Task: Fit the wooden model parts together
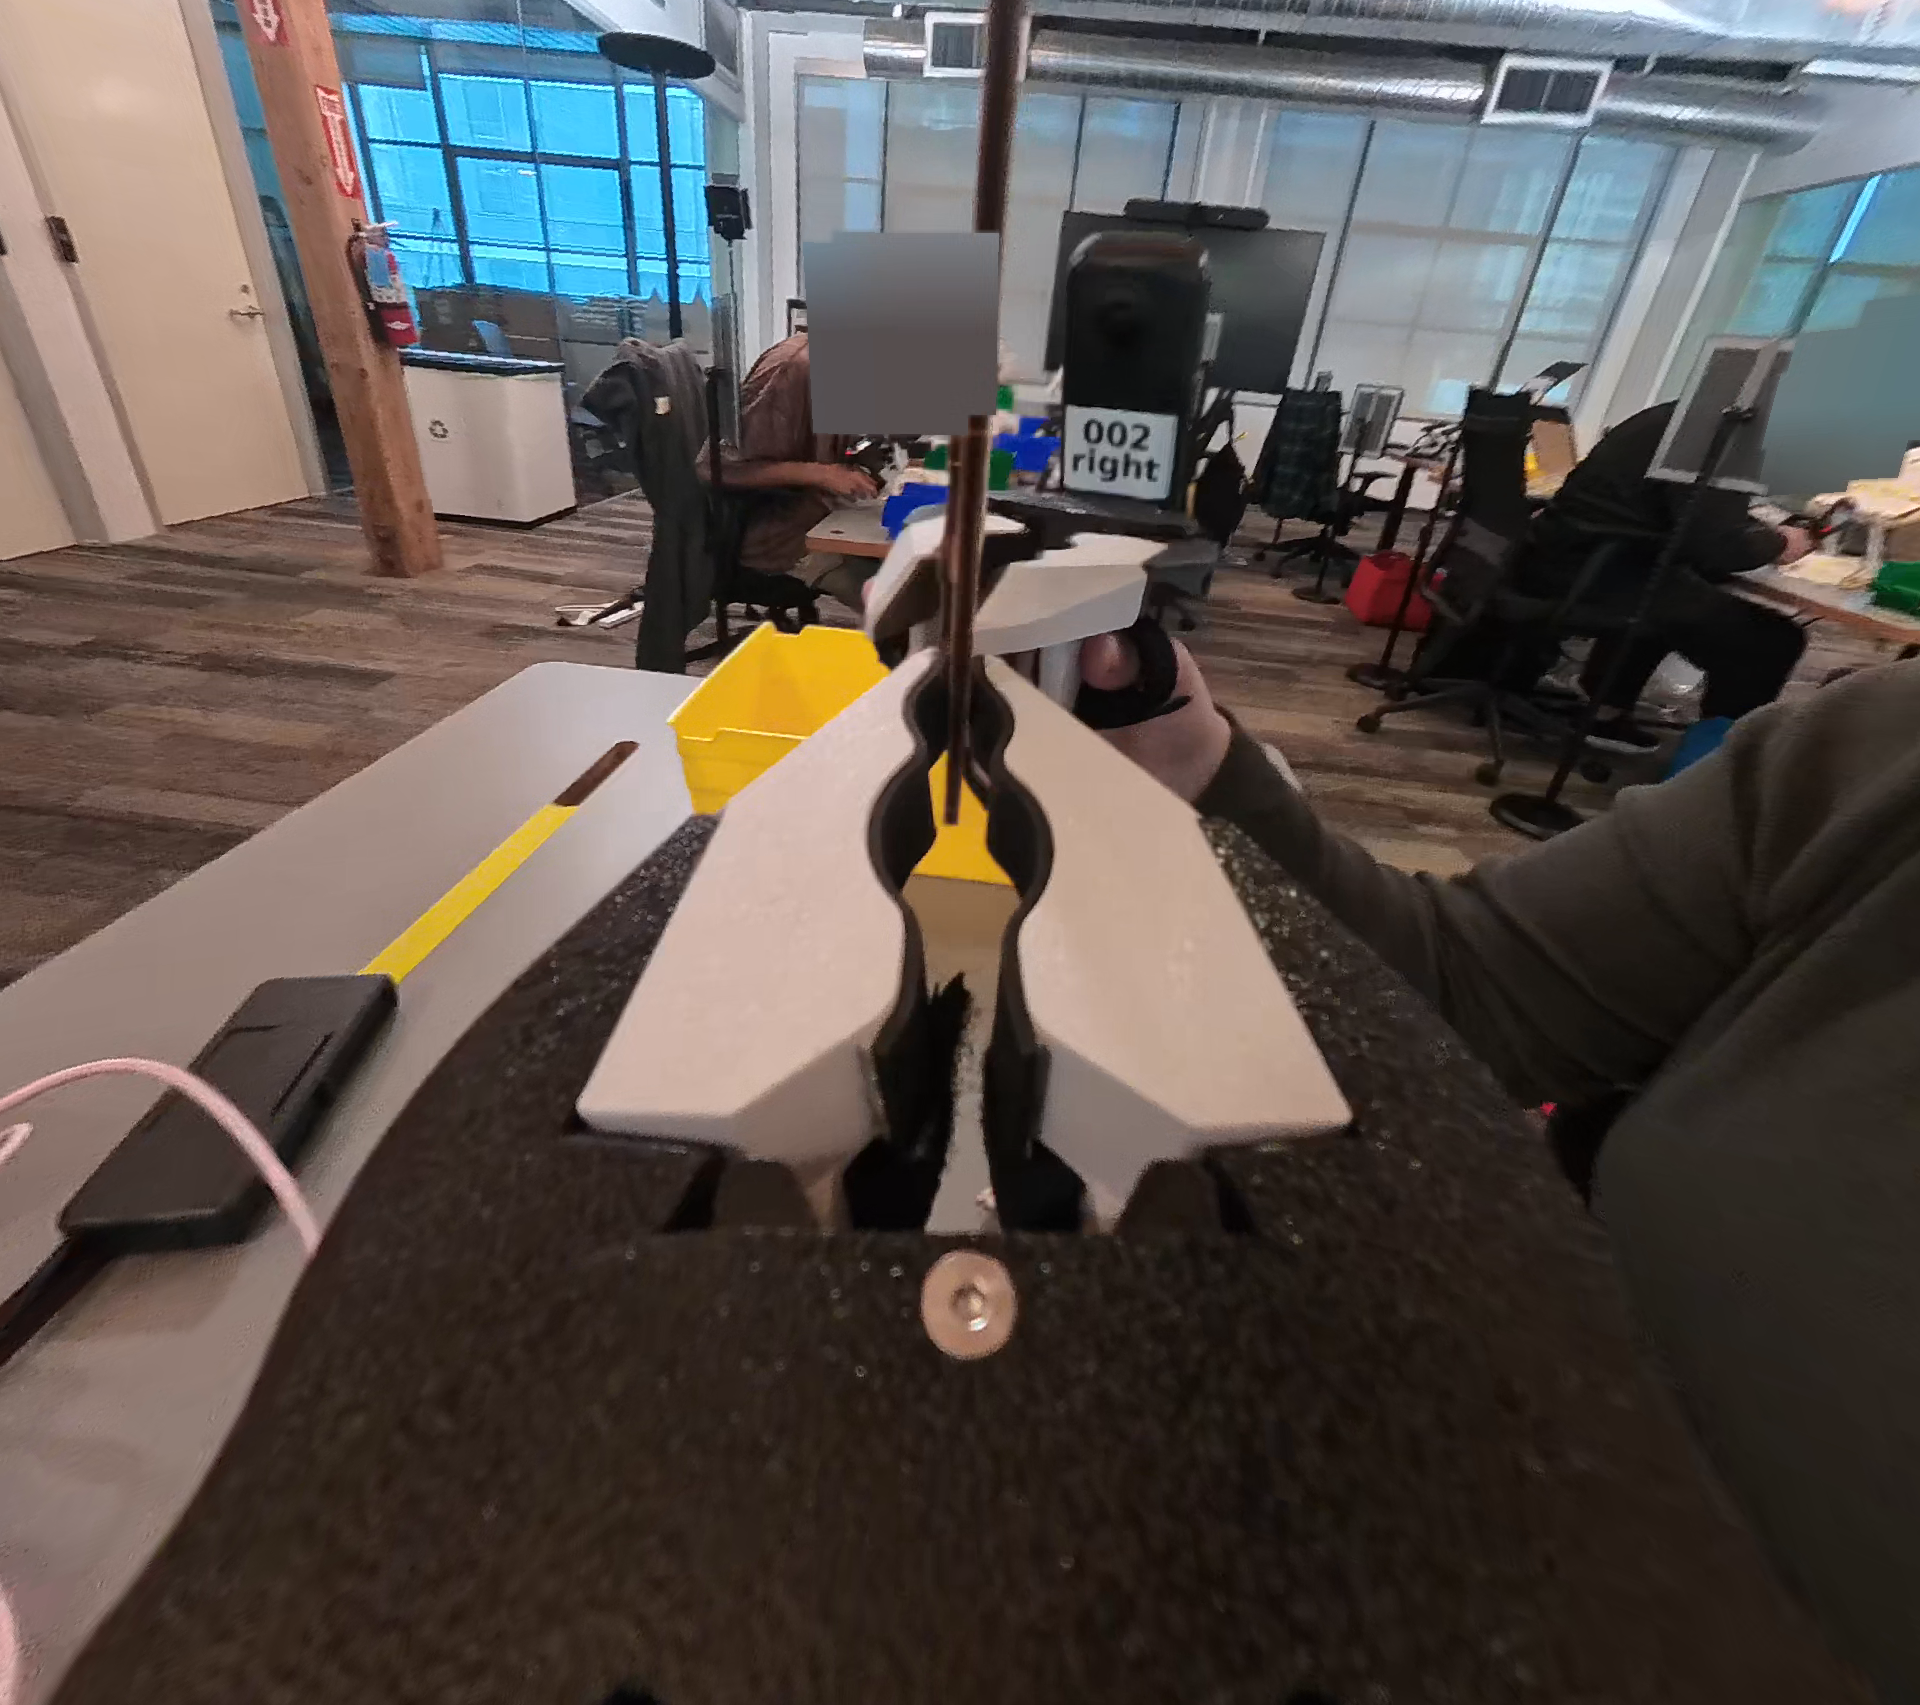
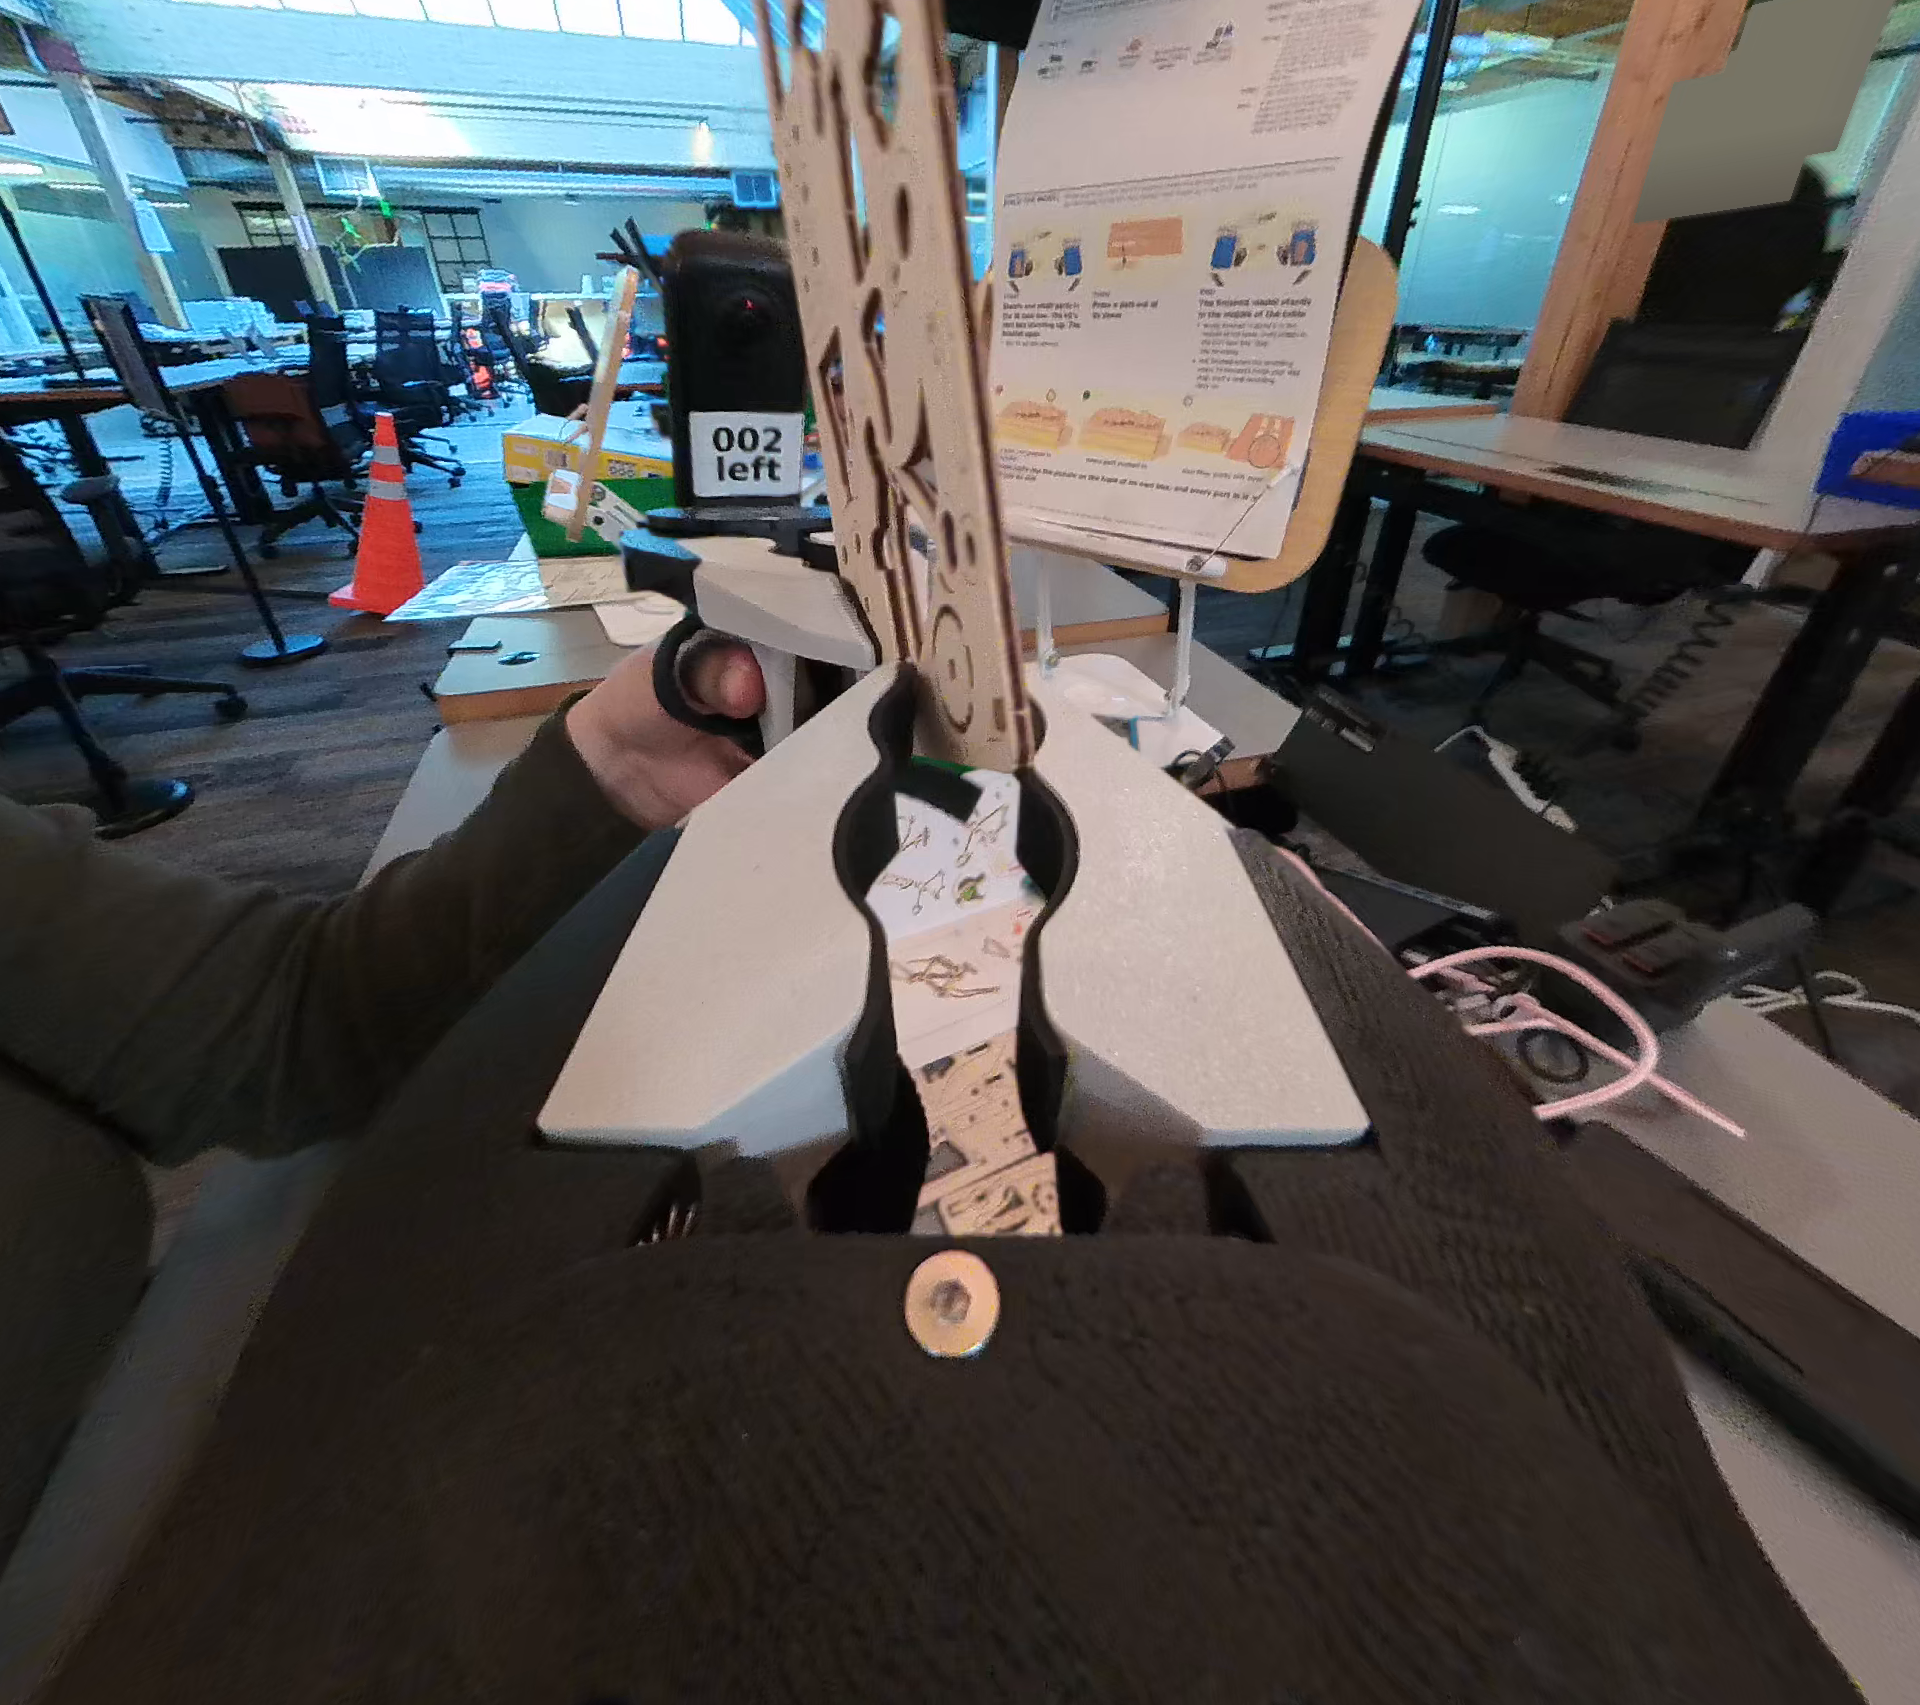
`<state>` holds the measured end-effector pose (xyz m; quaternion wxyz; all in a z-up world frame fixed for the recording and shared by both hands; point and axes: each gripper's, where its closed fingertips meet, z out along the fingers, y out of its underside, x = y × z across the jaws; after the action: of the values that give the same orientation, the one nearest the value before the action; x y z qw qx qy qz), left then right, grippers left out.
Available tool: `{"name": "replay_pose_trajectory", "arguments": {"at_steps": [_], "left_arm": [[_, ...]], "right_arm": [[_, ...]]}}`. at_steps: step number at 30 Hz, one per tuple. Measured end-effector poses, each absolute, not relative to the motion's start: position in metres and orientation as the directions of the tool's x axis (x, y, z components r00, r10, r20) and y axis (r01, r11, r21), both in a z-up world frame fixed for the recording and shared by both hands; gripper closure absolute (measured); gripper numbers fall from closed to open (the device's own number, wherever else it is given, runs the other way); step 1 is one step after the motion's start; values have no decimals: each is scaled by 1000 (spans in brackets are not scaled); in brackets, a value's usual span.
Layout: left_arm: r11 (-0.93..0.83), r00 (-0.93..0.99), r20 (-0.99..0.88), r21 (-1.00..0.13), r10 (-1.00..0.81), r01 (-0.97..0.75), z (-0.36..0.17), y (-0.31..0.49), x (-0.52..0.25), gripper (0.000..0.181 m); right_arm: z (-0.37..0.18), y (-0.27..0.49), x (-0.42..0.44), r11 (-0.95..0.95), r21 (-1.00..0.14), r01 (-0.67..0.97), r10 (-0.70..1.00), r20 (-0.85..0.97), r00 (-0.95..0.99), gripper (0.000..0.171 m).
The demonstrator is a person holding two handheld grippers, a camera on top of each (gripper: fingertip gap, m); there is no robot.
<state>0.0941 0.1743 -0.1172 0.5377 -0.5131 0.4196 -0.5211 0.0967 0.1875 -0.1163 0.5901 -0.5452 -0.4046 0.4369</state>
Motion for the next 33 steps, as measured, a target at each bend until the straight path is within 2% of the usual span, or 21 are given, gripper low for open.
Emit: {"name": "replay_pose_trajectory", "arguments": {"at_steps": [3, 6, 12, 17, 27, 30, 33], "left_arm": [[-92, 96, 108, -983, -990, 158, -115, 175, 93, 181], [-87, 110, 104, -984, -988, 154, -115, 178, 91, 181], [-87, 94, 100, -987, -991, 137, -117, 175, 92, 181], [-91, 81, 101, -989, -992, 118, -121, 173, 99, 181], [21, 160, -13, -999, -987, 47, -122, 171, 101, 180], [-10, 139, 20, -998, -990, 68, -121, 172, 99, 181], [-50, 113, 61, -994, -992, 98, -120, 174, 97, 181]], "right_arm": [[-112, 190, 99, 82, -992, -92, 943, 47, 329, 149], [-99, 188, 107, 94, -980, -177, 942, 31, 333, 147], [-88, 188, 121, 95, -966, -241, 939, 6, 345, 151], [-86, 187, 122, 69, -962, -266, 946, -22, 324, 161], [-91, 193, 124, 110, -975, -192, 915, 24, 403, 164], [-90, 190, 122, 146, -974, -173, 907, 62, 417, 164], [-88, 185, 120, 148, -970, -191, 920, 64, 387, 154]]}}
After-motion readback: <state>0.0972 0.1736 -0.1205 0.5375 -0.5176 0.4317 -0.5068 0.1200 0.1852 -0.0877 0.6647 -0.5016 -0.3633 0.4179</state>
